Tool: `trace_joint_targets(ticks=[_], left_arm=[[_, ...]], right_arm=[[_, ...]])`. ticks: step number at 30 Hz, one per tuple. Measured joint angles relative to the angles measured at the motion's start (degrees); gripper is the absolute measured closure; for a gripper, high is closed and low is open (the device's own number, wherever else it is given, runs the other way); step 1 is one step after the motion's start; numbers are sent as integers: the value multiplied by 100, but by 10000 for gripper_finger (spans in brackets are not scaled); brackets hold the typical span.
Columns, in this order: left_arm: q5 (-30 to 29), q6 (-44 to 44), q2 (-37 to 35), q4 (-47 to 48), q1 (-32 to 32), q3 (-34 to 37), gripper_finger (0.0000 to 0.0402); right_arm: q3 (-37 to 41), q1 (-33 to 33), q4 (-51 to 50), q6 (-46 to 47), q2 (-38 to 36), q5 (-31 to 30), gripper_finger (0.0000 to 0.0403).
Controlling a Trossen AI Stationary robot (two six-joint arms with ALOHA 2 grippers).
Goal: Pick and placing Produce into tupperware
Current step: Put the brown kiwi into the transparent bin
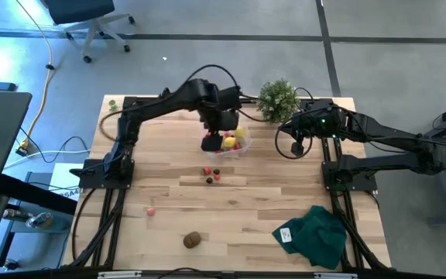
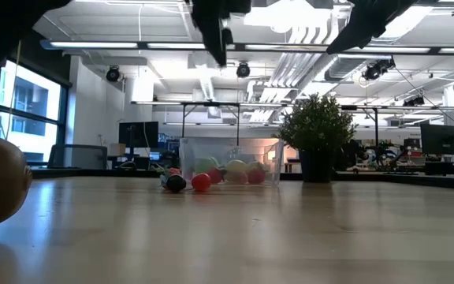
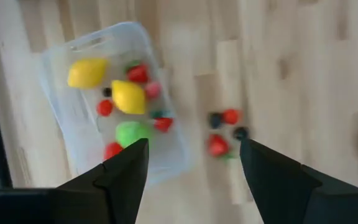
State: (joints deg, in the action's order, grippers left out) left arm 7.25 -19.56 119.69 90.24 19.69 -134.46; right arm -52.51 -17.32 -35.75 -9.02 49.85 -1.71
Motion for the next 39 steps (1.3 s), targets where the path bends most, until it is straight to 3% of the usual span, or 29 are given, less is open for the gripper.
trace_joint_targets(ticks=[6,16,25,30,35,39], left_arm=[[-152,881,-774,-13,-865,170,165],[-1497,2630,-1280,-25,-3029,692,163],[-2224,5616,-1258,-39,-4460,2258,163],[-1724,7211,-1259,-943,-4822,3378,163],[-863,7211,-1258,-2569,-5016,4171,163],[-779,7278,-1256,-3615,-5175,4541,163]], right_arm=[[-1,1,-5,1,2,0,402],[0,0,-2,2,0,0,402],[0,0,-2,1,2,0,402],[0,0,-2,2,0,0,402],[0,0,-2,1,1,0,402],[0,0,-2,2,0,2,402]])
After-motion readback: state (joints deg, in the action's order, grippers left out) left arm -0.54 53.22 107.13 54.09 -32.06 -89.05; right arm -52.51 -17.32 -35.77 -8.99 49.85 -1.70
